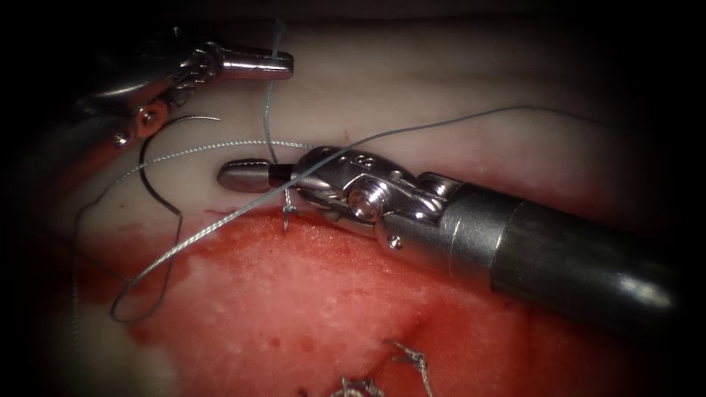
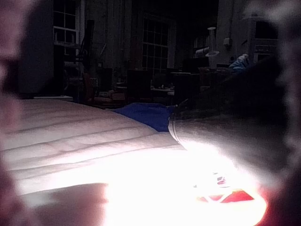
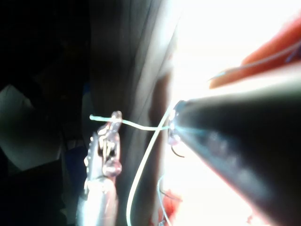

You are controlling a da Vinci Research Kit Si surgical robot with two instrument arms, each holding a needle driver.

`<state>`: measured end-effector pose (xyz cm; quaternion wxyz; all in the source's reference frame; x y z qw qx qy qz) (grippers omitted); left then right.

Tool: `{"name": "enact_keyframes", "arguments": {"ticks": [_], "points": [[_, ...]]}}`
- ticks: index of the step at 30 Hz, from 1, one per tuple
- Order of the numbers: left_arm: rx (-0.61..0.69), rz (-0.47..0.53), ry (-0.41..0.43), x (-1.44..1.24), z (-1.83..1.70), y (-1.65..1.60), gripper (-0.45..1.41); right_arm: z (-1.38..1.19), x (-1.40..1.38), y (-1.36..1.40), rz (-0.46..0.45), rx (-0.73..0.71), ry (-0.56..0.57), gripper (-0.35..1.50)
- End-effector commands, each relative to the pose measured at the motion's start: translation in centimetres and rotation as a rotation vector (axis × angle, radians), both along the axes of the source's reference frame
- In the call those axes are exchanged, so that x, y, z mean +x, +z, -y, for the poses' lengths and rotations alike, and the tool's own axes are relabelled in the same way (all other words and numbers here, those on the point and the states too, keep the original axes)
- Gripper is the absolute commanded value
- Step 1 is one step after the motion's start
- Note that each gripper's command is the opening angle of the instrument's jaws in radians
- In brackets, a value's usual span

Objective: Wound Closure

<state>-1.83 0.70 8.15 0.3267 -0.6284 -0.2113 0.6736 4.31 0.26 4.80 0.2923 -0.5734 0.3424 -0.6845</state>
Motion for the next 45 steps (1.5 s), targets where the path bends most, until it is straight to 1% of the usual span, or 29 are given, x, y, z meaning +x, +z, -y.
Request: {"name": "enact_keyframes", "arguments": {"ticks": [1, 3, 5, 8, 9, 11, 12, 13, 14, 16, 17, 19, 20, 21, 22, 23, 25, 27, 29, 30, 31, 32, 33, 34, 36, 37, 39, 41, 45], "points": [[0.002, 0.002, -0.022, 0.05, -0.16, -0.12, -0.45, -0.18, 0.01, -0.09, -0.006, 0.003, 0.008, -0.35], [-0.002, -0.008, -0.037, 0.10, -0.20, -0.12, -0.45, -0.22, -0.06, -0.10, 0.005, 0.002, 0.034, -0.35], [-0.003, -0.026, -0.058, 0.16, -0.23, -0.09, -0.45, -0.28, -0.16, -0.12, 0.042, -0.003, 0.107, -0.35], [-0.011, -0.056, -0.092, 0.23, -0.26, 0.02, -0.45, -0.34, -0.30, -0.16, 0.058, -0.001, 0.140, -0.35], [-0.003, -0.065, -0.106, 0.25, -0.27, 0.07, -0.45, -0.35, -0.34, -0.17, 0.059, 0.026, 0.143, -0.35], [-0.004, -0.085, -0.131, 0.30, -0.29, 0.17, -0.45, -0.34, -0.40, -0.19, 0.036, 0.088, 0.099, -0.35], [-0.007, -0.091, -0.143, 0.32, -0.30, 0.22, -0.45, -0.32, -0.42, -0.19, 0.021, 0.110, 0.069, -0.27], [-0.011, -0.096, -0.153, 0.34, -0.32, 0.26, -0.45, -0.29, -0.44, -0.20, 0.003, 0.144, 0.027, -0.08], [-0.016, -0.105, -0.164, 0.36, -0.33, 0.33, -0.45, -0.27, -0.44, -0.20, -0.001, 0.148, 0.017, 0.02], [-0.072, -0.105, -0.141, 0.39, -0.36, 0.41, -0.45, -0.21, -0.45, -0.21, -0.007, 0.161, -0.002, -0.01], [-0.152, -0.114, -0.126, 0.41, -0.38, 0.48, -0.45, -0.18, -0.46, -0.22, -0.009, 0.177, -0.011, 0.09], [-0.213, -0.180, -0.082, 0.42, -0.43, 0.59, -0.45, -0.12, -0.45, -0.25, -0.010, 0.193, -0.020, 0.27], [-0.274, -0.266, -0.054, 0.39, -0.46, 0.67, -0.45, -0.08, -0.45, -0.28, -0.011, 0.198, -0.026, 0.57], [-0.294, -0.336, -0.031, 0.36, -0.48, 0.74, -0.45, -0.06, -0.45, -0.30, -0.012, 0.203, -0.030, 0.81], [-0.319, -0.396, -0.003, 0.32, -0.50, 0.81, -0.45, -0.03, -0.44, -0.33, -0.013, 0.215, -0.033, 0.94], [-0.388, -0.468, 0.049, 0.27, -0.50, 0.93, -0.45, 0.00, -0.44, -0.36, -0.013, 0.227, -0.038, 1.11], [-0.449, -0.544, 0.094, 0.18, -0.48, 1.10, -0.45, 0.03, -0.44, -0.40, -0.016, 0.227, -0.045, 1.14], [-0.541, -0.616, 0.162, 0.11, -0.42, 1.28, -0.45, 0.05, -0.44, -0.42, -0.018, 0.228, -0.048, 1.18], [-0.621, -0.672, 0.260, 0.06, -0.37, 1.40, -0.45, 0.05, -0.44, -0.43, -0.017, 0.234, -0.048, 1.19], [-0.648, -0.701, 0.333, 0.02, -0.34, 1.47, -0.45, 0.05, -0.44, -0.43, -0.017, 0.234, -0.048, 1.21], [-0.671, -0.719, 0.392, 0.00, -0.32, 1.50, -0.45, 0.05, -0.44, -0.43, -0.017, 0.234, -0.048, 1.21], [-0.668, -0.741, 0.429, -0.01, -0.31, 1.51, -0.45, 0.05, -0.45, -0.43, -0.017, 0.234, -0.048, 1.21], [-0.658, -0.762, 0.461, -0.04, -0.29, 1.52, -0.11, 0.05, -0.45, -0.43, -0.017, 0.234, -0.048, 1.23], [-0.677, -0.774, 0.488, -0.06, -0.29, 1.51, 0.36, 0.05, -0.45, -0.43, -0.017, 0.234, -0.049, 1.23], [-0.680, -0.778, 0.497, -0.08, -0.30, 1.47, 0.88, 0.05, -0.46, -0.43, -0.018, 0.234, -0.049, 1.23], [-0.678, -0.777, 0.497, -0.08, -0.31, 1.45, 0.99, 0.04, -0.46, -0.43, -0.018, 0.235, -0.049, 1.25], [-0.675, -0.774, 0.504, -0.09, -0.33, 1.40, 1.15, 0.04, -0.46, -0.43, -0.018, 0.235, -0.049, 1.25], [-0.663, -0.778, 0.492, -0.09, -0.35, 1.36, 1.13, 0.04, -0.46, -0.43, -0.018, 0.235, -0.049, 1.25], [-0.628, -0.765, 0.465, -0.03, -0.38, 1.25, 1.18, 0.04, -0.49, -0.44, -0.020, 0.237, -0.051, 1.26]]}}
